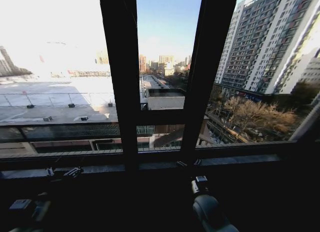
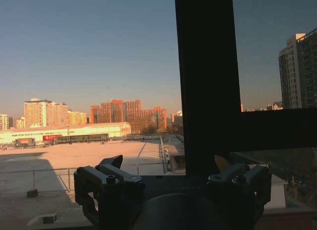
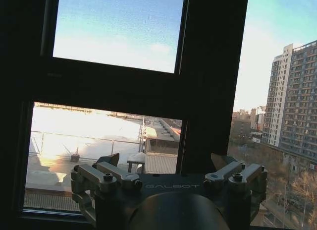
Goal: Open the curtains by pulling them apart, changing their state from closed to fully open.
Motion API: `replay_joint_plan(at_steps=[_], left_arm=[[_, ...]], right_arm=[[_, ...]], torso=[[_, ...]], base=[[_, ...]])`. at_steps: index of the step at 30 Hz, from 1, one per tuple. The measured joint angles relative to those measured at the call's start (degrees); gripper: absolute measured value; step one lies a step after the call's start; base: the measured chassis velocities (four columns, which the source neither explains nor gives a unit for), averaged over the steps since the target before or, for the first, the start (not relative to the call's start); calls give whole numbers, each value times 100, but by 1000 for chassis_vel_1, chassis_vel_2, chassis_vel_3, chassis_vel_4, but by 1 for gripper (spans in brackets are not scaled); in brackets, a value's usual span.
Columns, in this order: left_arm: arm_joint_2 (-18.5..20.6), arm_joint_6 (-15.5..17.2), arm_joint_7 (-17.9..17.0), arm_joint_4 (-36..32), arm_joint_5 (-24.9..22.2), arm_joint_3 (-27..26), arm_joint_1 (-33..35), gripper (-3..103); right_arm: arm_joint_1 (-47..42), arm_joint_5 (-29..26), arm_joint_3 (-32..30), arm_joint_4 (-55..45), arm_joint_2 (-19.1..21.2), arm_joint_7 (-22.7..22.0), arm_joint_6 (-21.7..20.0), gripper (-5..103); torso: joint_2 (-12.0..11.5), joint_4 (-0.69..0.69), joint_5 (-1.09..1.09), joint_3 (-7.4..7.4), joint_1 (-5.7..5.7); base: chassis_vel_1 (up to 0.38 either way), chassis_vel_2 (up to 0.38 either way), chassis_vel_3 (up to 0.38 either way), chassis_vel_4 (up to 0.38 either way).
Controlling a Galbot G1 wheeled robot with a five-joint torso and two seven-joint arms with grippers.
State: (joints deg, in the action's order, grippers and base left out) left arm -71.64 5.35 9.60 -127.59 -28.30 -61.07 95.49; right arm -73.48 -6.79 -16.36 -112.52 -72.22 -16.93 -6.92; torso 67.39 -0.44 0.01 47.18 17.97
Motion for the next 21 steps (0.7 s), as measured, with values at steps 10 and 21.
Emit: replay_joint_plan(at_steps=[10,21], left_arm=[[23,-2,2,12,-17,-34,-2,100],[4,-2,9,-18,-16,17,-13,100]], right_arm=[[-12,0,-5,-13,23,0,0,100],[-62,5,-7,-53,20,0,0,100]], torso=[[-1,0,-1,0,2],[-1,1,0,1,2]], base=[[-73,-375,75,386],[-26,-371,28,374]])
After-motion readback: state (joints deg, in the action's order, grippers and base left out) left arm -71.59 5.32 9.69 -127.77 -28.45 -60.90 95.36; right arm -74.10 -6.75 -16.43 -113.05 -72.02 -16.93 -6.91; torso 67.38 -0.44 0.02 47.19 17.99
